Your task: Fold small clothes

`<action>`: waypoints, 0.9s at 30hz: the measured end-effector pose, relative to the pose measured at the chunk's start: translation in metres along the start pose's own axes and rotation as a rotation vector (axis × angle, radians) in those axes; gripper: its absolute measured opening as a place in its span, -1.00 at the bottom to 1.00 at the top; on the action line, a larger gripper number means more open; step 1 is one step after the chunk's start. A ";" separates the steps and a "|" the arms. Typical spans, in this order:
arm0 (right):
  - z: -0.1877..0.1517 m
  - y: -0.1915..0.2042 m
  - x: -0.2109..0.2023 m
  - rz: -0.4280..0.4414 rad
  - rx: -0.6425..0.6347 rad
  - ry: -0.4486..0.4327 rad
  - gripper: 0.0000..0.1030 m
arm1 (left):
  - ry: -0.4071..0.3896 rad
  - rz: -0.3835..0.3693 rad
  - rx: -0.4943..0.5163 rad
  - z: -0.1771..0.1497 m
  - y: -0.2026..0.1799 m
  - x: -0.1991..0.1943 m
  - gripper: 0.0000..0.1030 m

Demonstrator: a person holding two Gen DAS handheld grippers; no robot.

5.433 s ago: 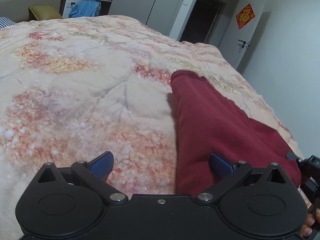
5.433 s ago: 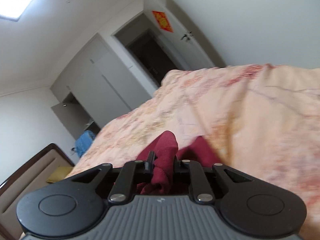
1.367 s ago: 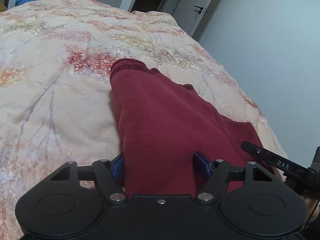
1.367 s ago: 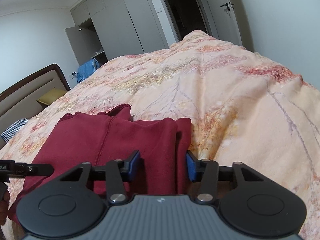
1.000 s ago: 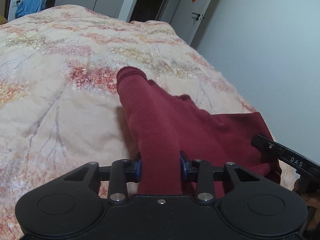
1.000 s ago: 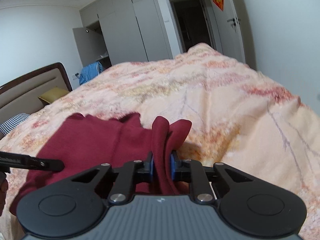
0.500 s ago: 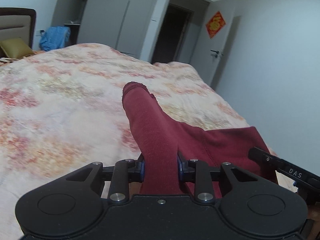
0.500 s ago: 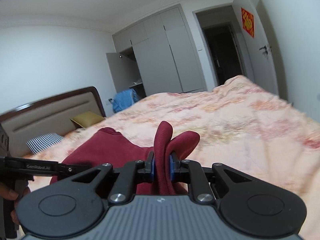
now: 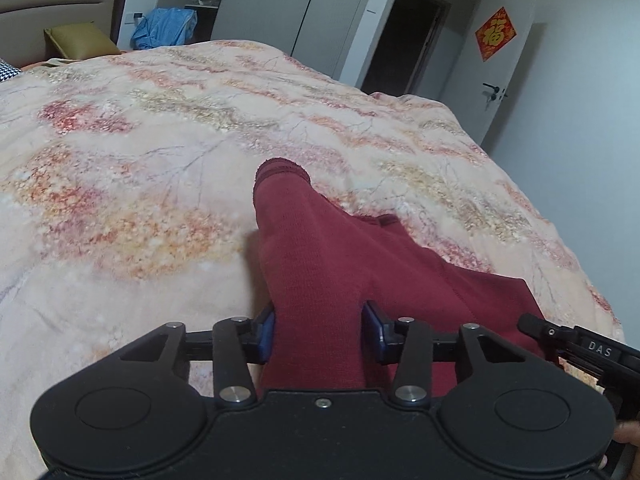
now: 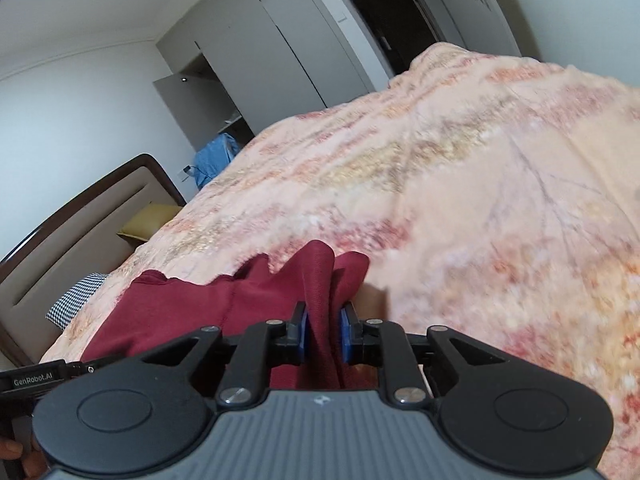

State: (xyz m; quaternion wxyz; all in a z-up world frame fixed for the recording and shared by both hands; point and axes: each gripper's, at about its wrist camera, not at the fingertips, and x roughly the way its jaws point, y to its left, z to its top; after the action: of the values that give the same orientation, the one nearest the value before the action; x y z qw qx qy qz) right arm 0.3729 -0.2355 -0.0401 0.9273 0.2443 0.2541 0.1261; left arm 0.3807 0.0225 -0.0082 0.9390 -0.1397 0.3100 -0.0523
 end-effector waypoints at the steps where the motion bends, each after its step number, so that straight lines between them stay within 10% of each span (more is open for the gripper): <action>1: -0.002 -0.001 -0.002 -0.007 -0.011 0.001 -0.50 | 0.001 0.006 -0.002 -0.001 0.000 0.001 0.04; 11: -0.007 0.009 -0.012 -0.098 -0.118 -0.006 0.07 | -0.022 0.066 0.033 -0.004 -0.014 -0.026 0.87; 27: -0.012 0.065 -0.115 -0.039 -0.285 -0.180 1.00 | -0.197 0.078 0.112 -0.037 -0.049 -0.147 0.99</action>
State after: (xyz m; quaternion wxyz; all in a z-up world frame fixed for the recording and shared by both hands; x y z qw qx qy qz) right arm 0.2626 -0.2172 0.0313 0.9738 0.1158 0.1544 0.1206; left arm 0.2399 -0.0057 0.0609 0.9725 -0.0794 0.2181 -0.0189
